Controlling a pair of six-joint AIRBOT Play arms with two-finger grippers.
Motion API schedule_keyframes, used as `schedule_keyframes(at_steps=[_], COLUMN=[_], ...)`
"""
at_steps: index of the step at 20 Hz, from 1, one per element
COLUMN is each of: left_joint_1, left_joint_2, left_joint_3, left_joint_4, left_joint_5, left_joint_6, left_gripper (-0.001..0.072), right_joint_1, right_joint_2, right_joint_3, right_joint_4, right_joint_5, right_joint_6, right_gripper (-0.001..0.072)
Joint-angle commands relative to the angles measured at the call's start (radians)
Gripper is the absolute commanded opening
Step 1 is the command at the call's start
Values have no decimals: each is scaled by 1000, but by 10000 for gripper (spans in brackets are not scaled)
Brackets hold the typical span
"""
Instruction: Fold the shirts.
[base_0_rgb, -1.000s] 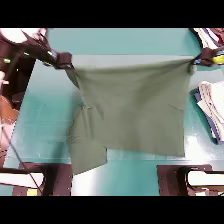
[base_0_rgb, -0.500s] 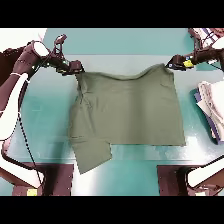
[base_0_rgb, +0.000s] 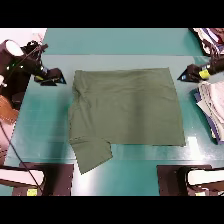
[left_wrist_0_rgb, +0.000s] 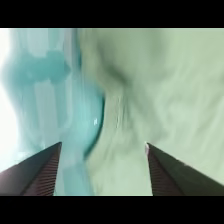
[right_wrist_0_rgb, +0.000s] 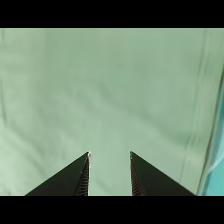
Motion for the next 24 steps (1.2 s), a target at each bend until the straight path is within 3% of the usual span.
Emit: schedule_keyframes(at_steps=[1,8,14,18,19,20,21,22,24], left_joint_1=[20,20,20,20,20,20,20,20,20], left_joint_2=[183,537,566,566,566,566,566,566,566], left_joint_3=[-285,-918,-1050,-1104,-1105,-1105,-1104,-1099,-1057], left_joint_4=[37,-33,-247,-286,-290,-296,-306,-317,-317], left_joint_5=[-2,86,195,228,229,230,238,245,241], left_joint_6=[0,-1,61,72,72,80,90,102,106], left_gripper=[606,607,606,604,543,316,167,76,34], right_joint_1=[-26,-30,-30,-30,-30,-30,-30,-30,-30], right_joint_2=[177,439,554,601,609,615,620,622,622], right_joint_3=[-245,-510,-549,-549,-549,-549,-549,-549,-561], right_joint_4=[-2,0,-1,-1,-1,-2,-6,-34,-150], right_joint_5=[-11,-139,-154,-154,-154,-150,-139,-116,-45], right_joint_6=[-9,-8,-8,-8,-7,-7,-7,5,43], right_gripper=[286,286,286,286,286,286,286,286,286])
